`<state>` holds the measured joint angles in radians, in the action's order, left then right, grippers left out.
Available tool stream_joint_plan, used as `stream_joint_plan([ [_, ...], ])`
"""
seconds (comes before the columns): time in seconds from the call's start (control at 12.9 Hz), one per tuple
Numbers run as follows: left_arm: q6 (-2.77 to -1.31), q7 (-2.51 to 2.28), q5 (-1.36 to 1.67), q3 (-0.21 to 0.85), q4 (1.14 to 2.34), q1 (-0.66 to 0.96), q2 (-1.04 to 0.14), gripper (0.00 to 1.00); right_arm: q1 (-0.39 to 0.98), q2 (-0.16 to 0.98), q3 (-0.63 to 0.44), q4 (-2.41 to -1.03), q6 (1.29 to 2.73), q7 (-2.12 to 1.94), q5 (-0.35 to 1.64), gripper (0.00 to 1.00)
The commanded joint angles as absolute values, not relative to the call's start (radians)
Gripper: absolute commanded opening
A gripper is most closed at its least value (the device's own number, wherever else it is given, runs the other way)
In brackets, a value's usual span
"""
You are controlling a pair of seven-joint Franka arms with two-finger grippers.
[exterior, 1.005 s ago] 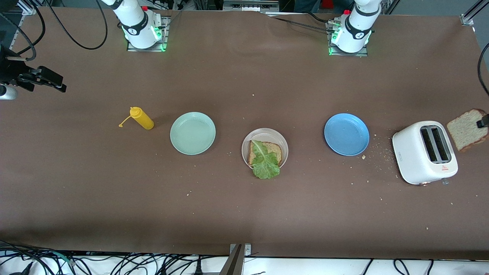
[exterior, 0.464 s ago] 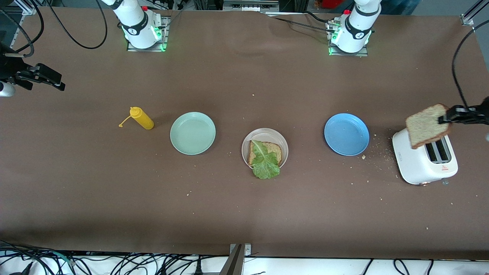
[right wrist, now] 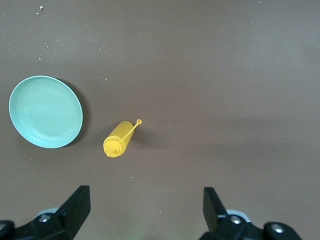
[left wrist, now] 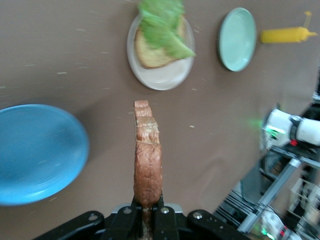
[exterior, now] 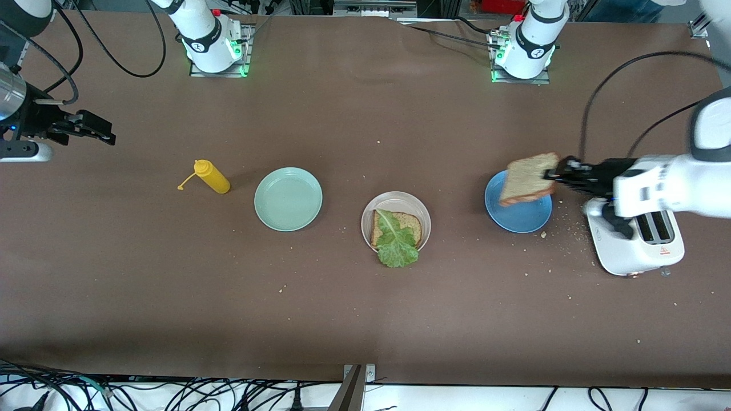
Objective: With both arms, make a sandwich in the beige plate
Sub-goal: 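Carry the bread slice with the left gripper over the beige plate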
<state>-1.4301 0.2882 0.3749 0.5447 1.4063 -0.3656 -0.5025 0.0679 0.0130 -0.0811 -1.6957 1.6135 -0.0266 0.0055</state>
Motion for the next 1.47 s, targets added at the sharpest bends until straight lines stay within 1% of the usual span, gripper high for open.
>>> stream_joint_plan([
  [0.0, -1.457, 0.324, 0.504, 0.543, 1.368, -0.290, -0.622, 0.00, 0.066, 0.008, -0.078, -1.692, 1.631, -0.044, 0.023, 1.00],
  [0.23, -1.636, 0.339, 0.647, 0.543, 1.373, -0.229, -0.736, 0.00, 0.066, 0.011, -0.078, -1.692, 1.631, -0.044, 0.021, 1.00],
  [0.39, -1.773, 0.341, 0.714, 0.543, 1.373, -0.178, -0.791, 0.00, 0.066, 0.011, -0.078, -1.692, 1.628, -0.044, 0.023, 1.00],
  [0.54, -1.839, 0.342, 0.800, 0.543, 1.374, -0.157, -0.822, 0.00, 0.066, 0.011, -0.078, -1.692, 1.625, -0.044, 0.023, 1.00],
  [0.77, -1.929, 0.420, 0.818, 0.543, 1.385, -0.123, -0.876, 0.00, 0.066, 0.011, -0.078, -1.694, 1.623, -0.044, 0.023, 1.00],
  [0.93, -1.930, 0.526, 0.860, 0.541, 1.397, -0.133, -0.925, 0.00, 0.066, 0.011, -0.078, -1.694, 1.621, -0.046, 0.023, 1.00],
  [1.39, -1.951, 0.661, 0.882, 0.537, 1.426, -0.132, -0.965, 0.00, 0.066, 0.011, -0.078, -1.694, 1.621, -0.046, 0.023, 1.00],
])
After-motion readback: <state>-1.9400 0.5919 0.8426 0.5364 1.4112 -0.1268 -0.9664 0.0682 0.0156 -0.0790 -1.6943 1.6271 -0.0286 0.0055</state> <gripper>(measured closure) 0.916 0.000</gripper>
